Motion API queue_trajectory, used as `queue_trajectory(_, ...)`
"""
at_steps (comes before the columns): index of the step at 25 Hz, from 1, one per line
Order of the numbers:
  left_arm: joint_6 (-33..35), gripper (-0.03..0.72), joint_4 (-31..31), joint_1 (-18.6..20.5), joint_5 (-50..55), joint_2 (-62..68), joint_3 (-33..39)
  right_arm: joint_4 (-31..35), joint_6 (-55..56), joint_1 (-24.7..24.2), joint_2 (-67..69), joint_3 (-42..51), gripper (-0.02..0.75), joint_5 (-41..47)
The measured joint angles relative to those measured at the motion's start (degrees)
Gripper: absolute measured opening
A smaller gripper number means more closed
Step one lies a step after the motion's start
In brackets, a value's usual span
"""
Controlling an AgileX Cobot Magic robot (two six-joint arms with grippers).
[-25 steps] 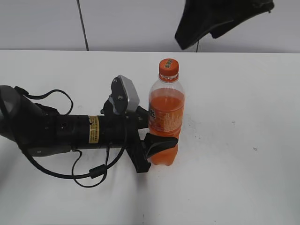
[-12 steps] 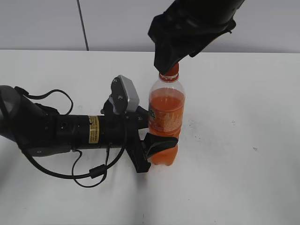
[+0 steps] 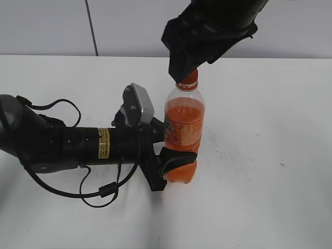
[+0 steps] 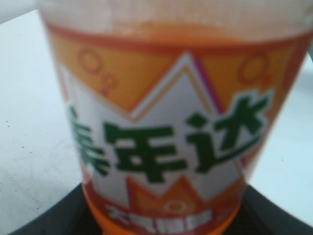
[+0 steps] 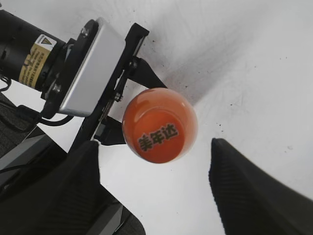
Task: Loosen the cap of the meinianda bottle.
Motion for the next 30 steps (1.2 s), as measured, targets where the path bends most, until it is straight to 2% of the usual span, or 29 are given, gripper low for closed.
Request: queue_trajectory(30, 0.0, 0.391, 0.0, 0.0, 0.0, 0.0, 0.0, -1.5, 0.0, 0.0, 2.8, -0.2, 0.482, -1.5)
